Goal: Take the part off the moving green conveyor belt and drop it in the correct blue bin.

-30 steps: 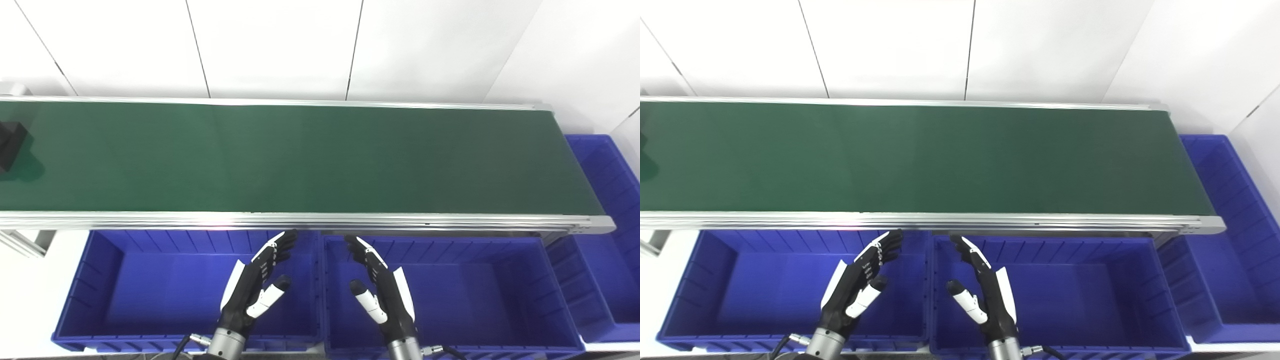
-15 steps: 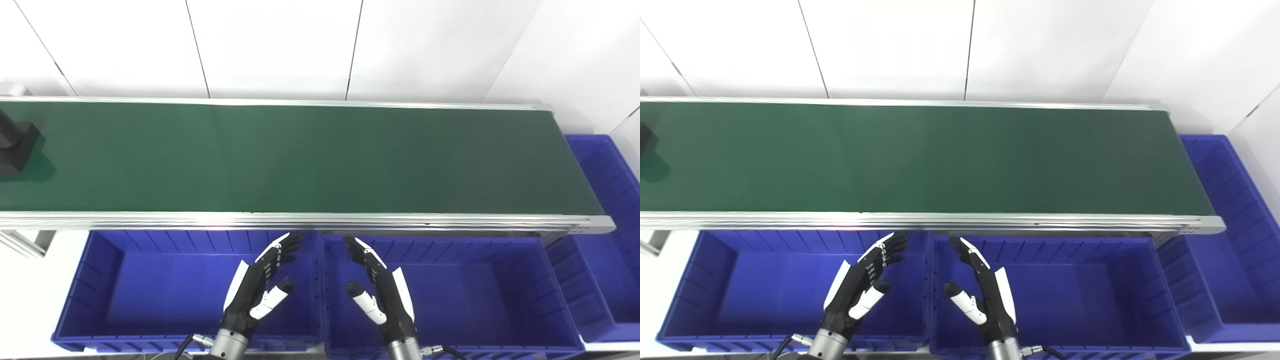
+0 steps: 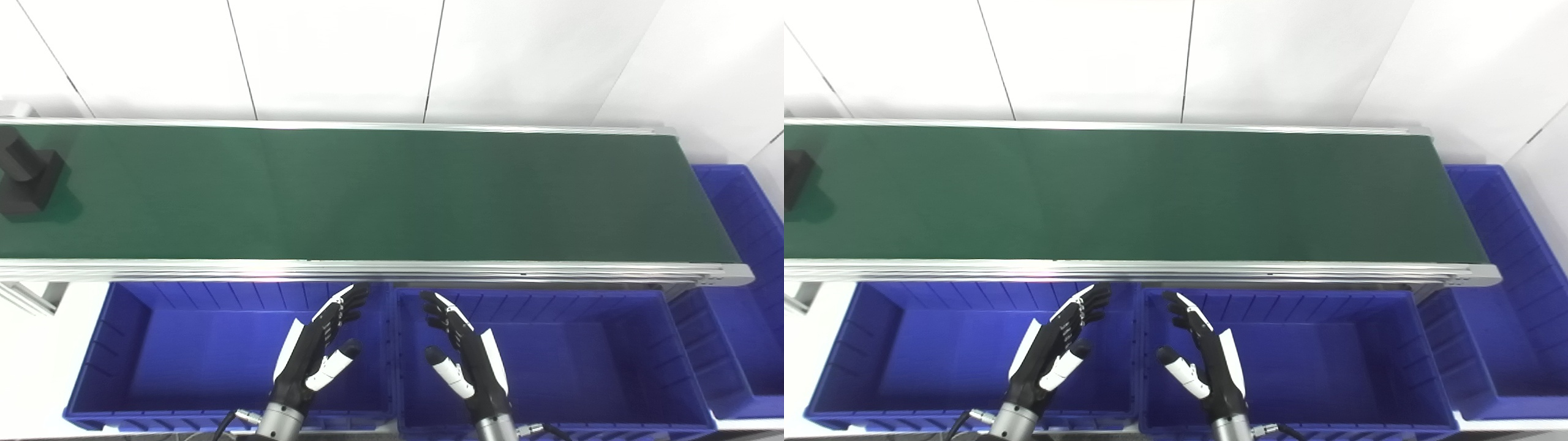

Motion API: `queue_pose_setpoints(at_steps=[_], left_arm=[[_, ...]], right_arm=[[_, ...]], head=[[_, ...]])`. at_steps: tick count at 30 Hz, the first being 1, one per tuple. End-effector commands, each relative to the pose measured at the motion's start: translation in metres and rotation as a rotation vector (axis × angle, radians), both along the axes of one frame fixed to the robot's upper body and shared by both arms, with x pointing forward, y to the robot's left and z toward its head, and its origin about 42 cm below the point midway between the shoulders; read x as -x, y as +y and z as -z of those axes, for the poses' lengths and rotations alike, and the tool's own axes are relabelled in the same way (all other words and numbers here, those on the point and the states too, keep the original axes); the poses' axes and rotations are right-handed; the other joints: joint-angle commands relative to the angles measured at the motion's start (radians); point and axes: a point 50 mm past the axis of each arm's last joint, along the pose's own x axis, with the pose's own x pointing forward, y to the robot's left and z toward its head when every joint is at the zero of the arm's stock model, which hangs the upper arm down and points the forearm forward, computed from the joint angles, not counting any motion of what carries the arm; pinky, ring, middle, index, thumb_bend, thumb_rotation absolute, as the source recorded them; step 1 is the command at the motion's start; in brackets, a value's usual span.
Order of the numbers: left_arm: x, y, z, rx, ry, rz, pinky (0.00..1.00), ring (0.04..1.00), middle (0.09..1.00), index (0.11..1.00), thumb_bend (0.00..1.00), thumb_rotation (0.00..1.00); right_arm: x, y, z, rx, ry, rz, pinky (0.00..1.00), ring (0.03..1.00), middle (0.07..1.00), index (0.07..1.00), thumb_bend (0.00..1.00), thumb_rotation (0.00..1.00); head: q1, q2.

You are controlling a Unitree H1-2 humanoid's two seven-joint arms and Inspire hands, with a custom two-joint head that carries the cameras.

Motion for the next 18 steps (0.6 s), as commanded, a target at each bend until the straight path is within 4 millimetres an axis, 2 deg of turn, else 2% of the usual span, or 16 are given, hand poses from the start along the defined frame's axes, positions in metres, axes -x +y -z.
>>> queue_pose_setpoints(at_steps=[1,7,18], left_arm=[[-0.0064,-0.0023,-0.0082,0.032,-0.050,0.006,0.88,0.897,0.892,0.857,0.76,0.84],[-0.0082,0.0021,-0.0068,0.041,-0.040,0.007,0.89,0.905,0.898,0.860,0.76,0.84],[-0.0072,0.0013,-0.0063,0.063,-0.029,0.011,0.90,0.912,0.896,0.860,0.79,0.87]], right_arm=[[-0.0048,0.0020,-0.0071,-0.013,-0.053,-0.021,0.80,0.864,0.883,0.835,0.84,0.90],[-0.0049,0.0020,-0.0084,-0.002,-0.062,-0.028,0.85,0.885,0.886,0.841,0.83,0.91],[-0.0049,0.0034,-0.0075,-0.014,-0.053,-0.033,0.85,0.891,0.897,0.845,0.85,0.95]], head=[[0.001,0.001],[-0.001,0.001],[0.001,0.000]])
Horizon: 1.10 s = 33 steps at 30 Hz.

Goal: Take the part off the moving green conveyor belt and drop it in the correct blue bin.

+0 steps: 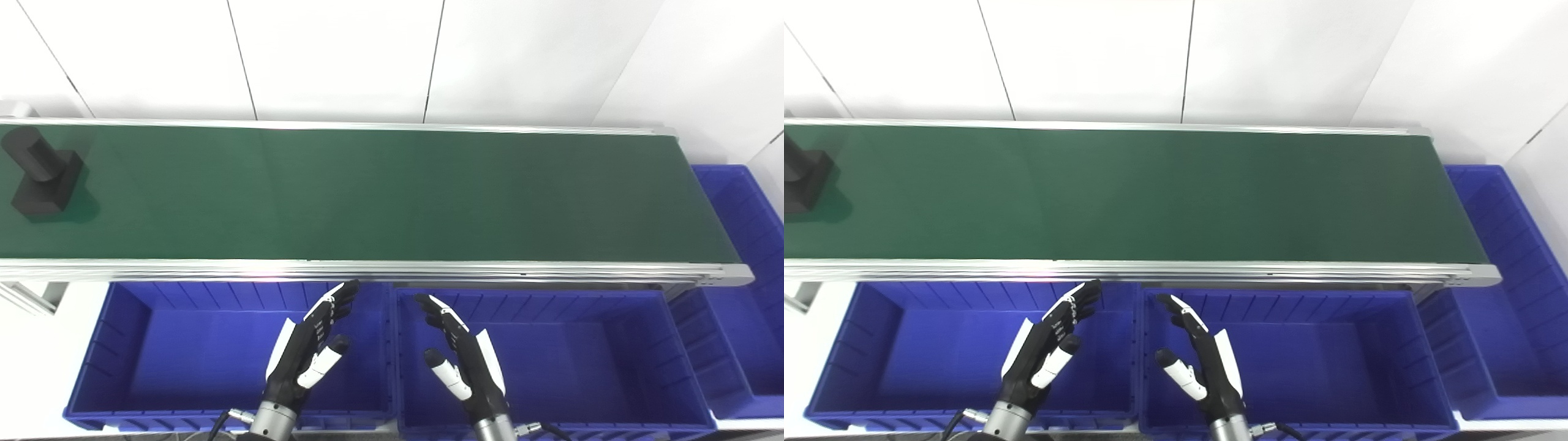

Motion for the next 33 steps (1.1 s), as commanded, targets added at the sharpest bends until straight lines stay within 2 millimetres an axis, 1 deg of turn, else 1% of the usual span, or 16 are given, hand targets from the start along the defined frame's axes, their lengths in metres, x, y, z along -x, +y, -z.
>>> queue_pose_setpoints(at_steps=[1,9,15,25,33], left_arm=[[-0.0043,-0.0066,-0.0078,0.038,-0.047,0.012,0.90,0.912,0.896,0.861,0.80,0.87],[-0.0040,-0.0063,-0.0072,0.027,-0.048,0.014,0.90,0.913,0.898,0.861,0.80,0.91],[-0.0035,-0.0064,-0.0070,0.030,-0.045,0.019,0.90,0.915,0.900,0.863,0.80,0.90],[-0.0031,-0.0076,-0.0086,0.035,-0.050,0.021,0.90,0.911,0.896,0.857,0.80,0.89],[-0.0029,-0.0070,-0.0083,0.023,-0.052,0.016,0.89,0.903,0.893,0.861,0.79,0.89]], right_arm=[[-0.0051,0.0028,-0.0074,-0.031,-0.048,-0.011,0.85,0.890,0.897,0.845,0.85,0.94],[-0.0048,0.0030,-0.0072,-0.031,-0.046,-0.012,0.84,0.890,0.897,0.843,0.84,0.94],[-0.0045,0.0033,-0.0066,-0.041,-0.038,-0.012,0.85,0.894,0.901,0.844,0.84,0.93],[-0.0038,0.0027,-0.0057,-0.042,-0.033,-0.009,0.84,0.881,0.895,0.843,0.84,0.92],[-0.0034,0.0021,-0.0052,-0.035,-0.033,-0.011,0.85,0.883,0.895,0.847,0.85,0.92]], head=[[0.001,0.000],[0.001,0.000],[0.000,-0.001],[0.003,0.001],[0.003,0.001]])
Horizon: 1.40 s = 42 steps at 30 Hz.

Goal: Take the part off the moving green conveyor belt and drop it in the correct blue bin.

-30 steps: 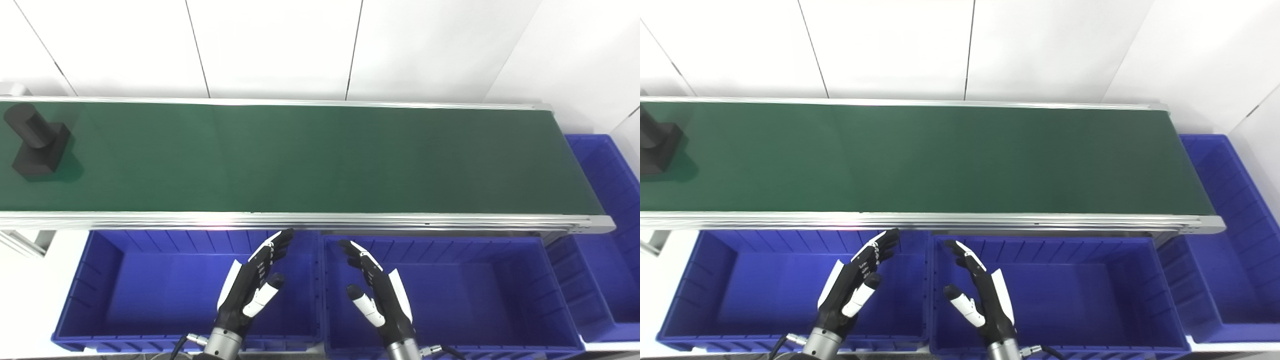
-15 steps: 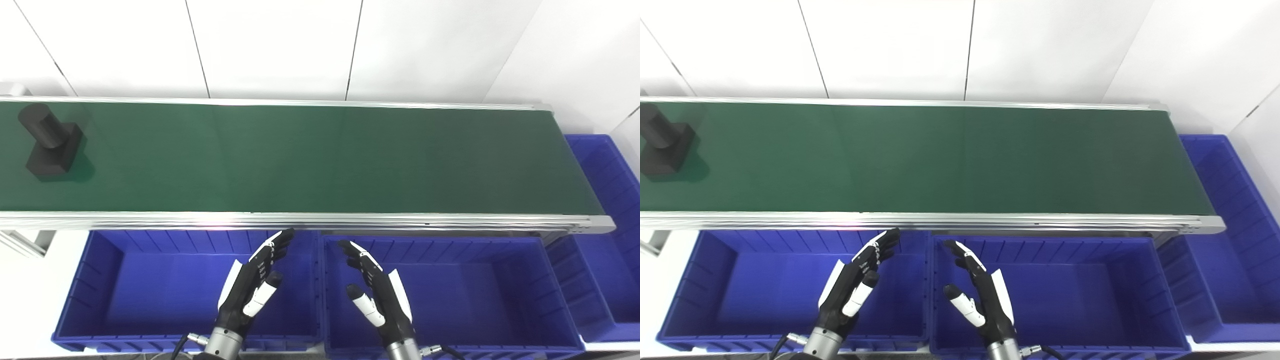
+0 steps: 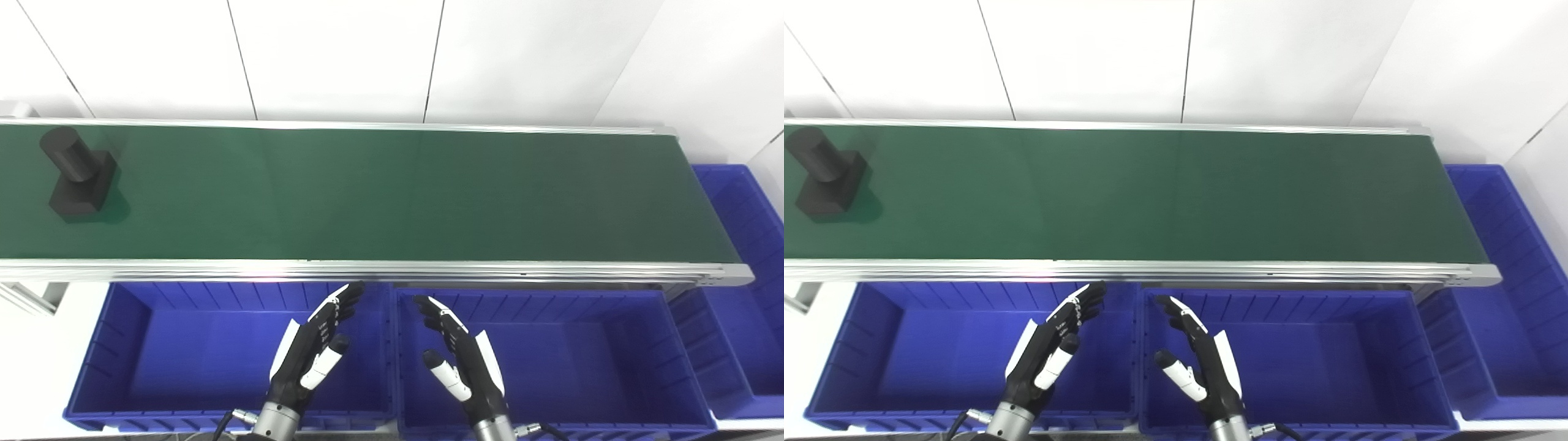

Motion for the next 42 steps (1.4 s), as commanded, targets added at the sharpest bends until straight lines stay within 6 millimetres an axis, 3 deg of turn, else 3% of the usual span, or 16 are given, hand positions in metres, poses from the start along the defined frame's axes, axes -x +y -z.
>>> queue_pose_setpoints(at_steps=[1,14,20,21,22,26,29,32,35,42], left_arm=[[-0.004,-0.003,-0.009,0.014,-0.057,0.004,0.89,0.903,0.893,0.861,0.78,0.89],[-0.005,-0.003,-0.007,0.013,-0.053,0.005,0.89,0.905,0.893,0.856,0.79,0.88],[-0.003,-0.007,-0.002,-0.024,-0.044,0.004,0.86,0.891,0.885,0.856,0.78,0.87],[-0.003,-0.009,0.000,-0.042,-0.047,0.001,0.86,0.887,0.884,0.855,0.78,0.87],[-0.003,-0.010,0.001,-0.055,-0.050,0.000,0.84,0.873,0.875,0.848,0.78,0.88],[-0.005,-0.017,0.005,-0.113,-0.068,-0.004,0.77,0.834,0.847,0.826,0.78,0.88],[-0.006,-0.020,0.010,-0.132,-0.066,-0.007,0.76,0.825,0.838,0.815,0.80,0.86],[-0.028,-0.032,0.041,-0.205,0.025,-0.003,0.76,0.833,0.845,0.825,0.80,0.89],[-0.031,-0.036,0.045,-0.242,0.018,-0.005,0.61,0.768,0.794,0.768,0.97,0.92],[-0.031,-0.043,0.050,-0.263,0.020,-0.018,0.55,0.735,0.770,0.735,1.00,0.91]], right_arm=[[-0.004,0.002,-0.007,-0.018,-0.050,-0.003,0.85,0.880,0.895,0.847,0.85,0.92],[-0.004,0.003,-0.005,-0.011,-0.050,-0.003,0.86,0.883,0.892,0.843,0.85,0.92],[-0.002,-0.001,0.002,-0.004,-0.019,0.004,0.85,0.876,0.897,0.848,0.86,0.92],[-0.002,-0.002,0.004,-0.001,-0.011,0.004,0.85,0.878,0.899,0.849,0.86,0.92],[-0.002,-0.003,0.006,0.001,-0.006,0.003,0.85,0.880,0.900,0.849,0.85,0.92],[-0.004,-0.009,0.013,0.013,0.020,0.006,0.85,0.890,0.900,0.844,0.84,0.91],[-0.004,-0.013,0.018,0.032,0.034,0.008,0.85,0.892,0.901,0.848,0.84,0.93],[-0.006,-0.017,0.022,0.049,0.045,0.007,0.83,0.887,0.900,0.853,0.84,0.94],[-0.006,-0.020,0.025,0.058,0.056,0.005,0.85,0.887,0.902,0.855,0.84,0.95],[-0.005,-0.026,0.028,0.062,0.070,0.014,0.91,0.928,0.918,0.860,0.87,0.96]], head=[[0.000,0.001],[-0.003,-0.008],[0.056,-0.069],[0.092,-0.096],[0.092,-0.096],[0.187,-0.165],[0.217,-0.192],[0.259,-0.234],[0.277,-0.248],[0.342,-0.287]])
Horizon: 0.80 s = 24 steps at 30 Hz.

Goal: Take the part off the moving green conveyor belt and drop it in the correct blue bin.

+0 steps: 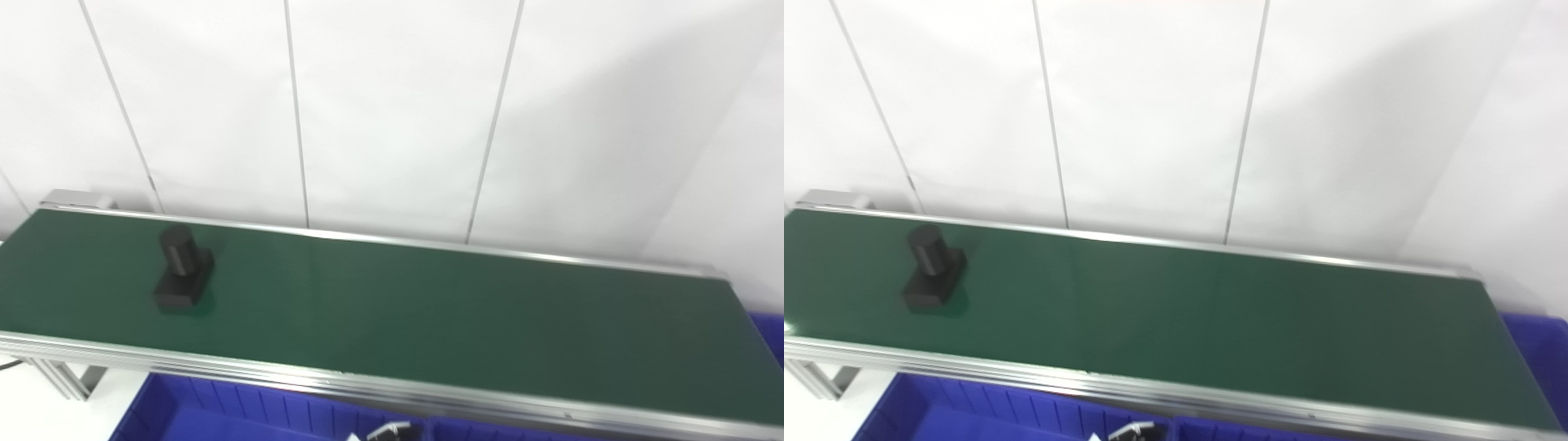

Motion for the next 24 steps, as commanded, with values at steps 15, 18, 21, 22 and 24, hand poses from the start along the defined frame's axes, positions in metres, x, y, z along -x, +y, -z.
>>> queue_pose_setpoints(at_steps=[15,18,21,22,24], left_arm=[[-0.011,-0.011,-0.008,0.026,-0.052,0.001,0.53,0.719,0.762,0.728,1.00,0.89],[-0.013,-0.013,-0.008,0.024,-0.052,0.002,0.53,0.720,0.760,0.728,1.00,0.89],[-0.015,-0.013,-0.008,0.024,-0.047,0.004,0.54,0.722,0.758,0.725,1.00,0.88],[-0.015,-0.014,-0.007,0.024,-0.045,0.005,0.54,0.721,0.758,0.725,1.00,0.88],[-0.017,-0.014,-0.007,0.027,-0.038,0.010,0.54,0.721,0.758,0.724,1.00,0.87]], right_arm=[[-0.006,-0.006,-0.008,-0.017,-0.054,0.006,0.91,0.924,0.923,0.870,0.87,0.98],[-0.006,-0.006,-0.019,-0.012,-0.104,-0.009,0.90,0.930,0.924,0.872,0.85,0.98],[-0.007,-0.005,-0.034,-0.020,-0.164,-0.020,0.87,0.906,0.908,0.871,0.89,0.99],[-0.007,-0.004,-0.039,-0.023,-0.184,-0.024,0.87,0.900,0.900,0.868,0.89,0.99],[-0.007,-0.004,-0.052,-0.039,-0.229,-0.038,0.87,0.896,0.896,0.875,0.90,0.99]], head=[[0.010,0.015],[0.007,0.012],[-0.008,0.012],[-0.008,0.012],[-0.016,0.013]])
